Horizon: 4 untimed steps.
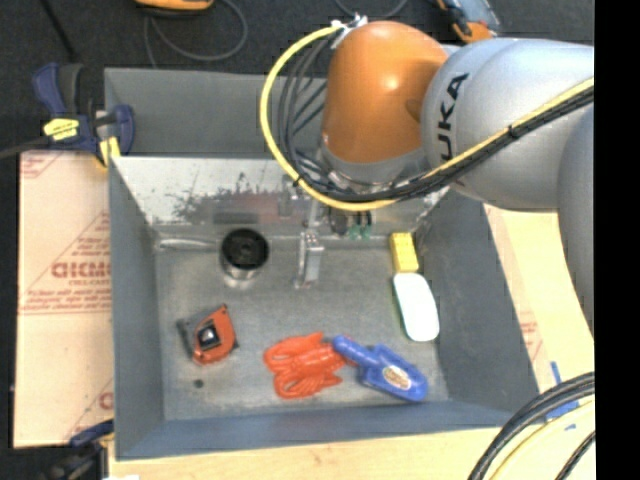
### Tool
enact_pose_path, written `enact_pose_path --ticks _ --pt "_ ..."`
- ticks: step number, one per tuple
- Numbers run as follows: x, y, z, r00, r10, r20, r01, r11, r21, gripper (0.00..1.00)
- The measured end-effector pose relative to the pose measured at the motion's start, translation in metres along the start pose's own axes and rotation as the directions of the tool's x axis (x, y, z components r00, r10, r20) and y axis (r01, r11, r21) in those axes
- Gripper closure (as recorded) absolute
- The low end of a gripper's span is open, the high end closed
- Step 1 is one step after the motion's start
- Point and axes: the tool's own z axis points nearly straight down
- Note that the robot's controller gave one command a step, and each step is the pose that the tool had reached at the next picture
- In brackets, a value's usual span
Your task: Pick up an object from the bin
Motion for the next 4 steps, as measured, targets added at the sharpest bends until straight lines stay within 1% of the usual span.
enact_pose_path --ticks 1,2,3,4 --pt "-0.001 0.0 -0.005 1.0 0.002 0.008 -0.002 1.0 -0.001 0.0" --pt "-0.017 0.013 0.048 0.999 0.041 0.015 -0.041 0.999 -0.002 0.0" --pt "-0.026 0.017 0.089 0.999 -0.051 0.005 0.051 0.999 0.001 0.0" --pt "-0.024 0.02 0.105 0.989 0.145 0.006 -0.145 0.989 -0.001 0.0"
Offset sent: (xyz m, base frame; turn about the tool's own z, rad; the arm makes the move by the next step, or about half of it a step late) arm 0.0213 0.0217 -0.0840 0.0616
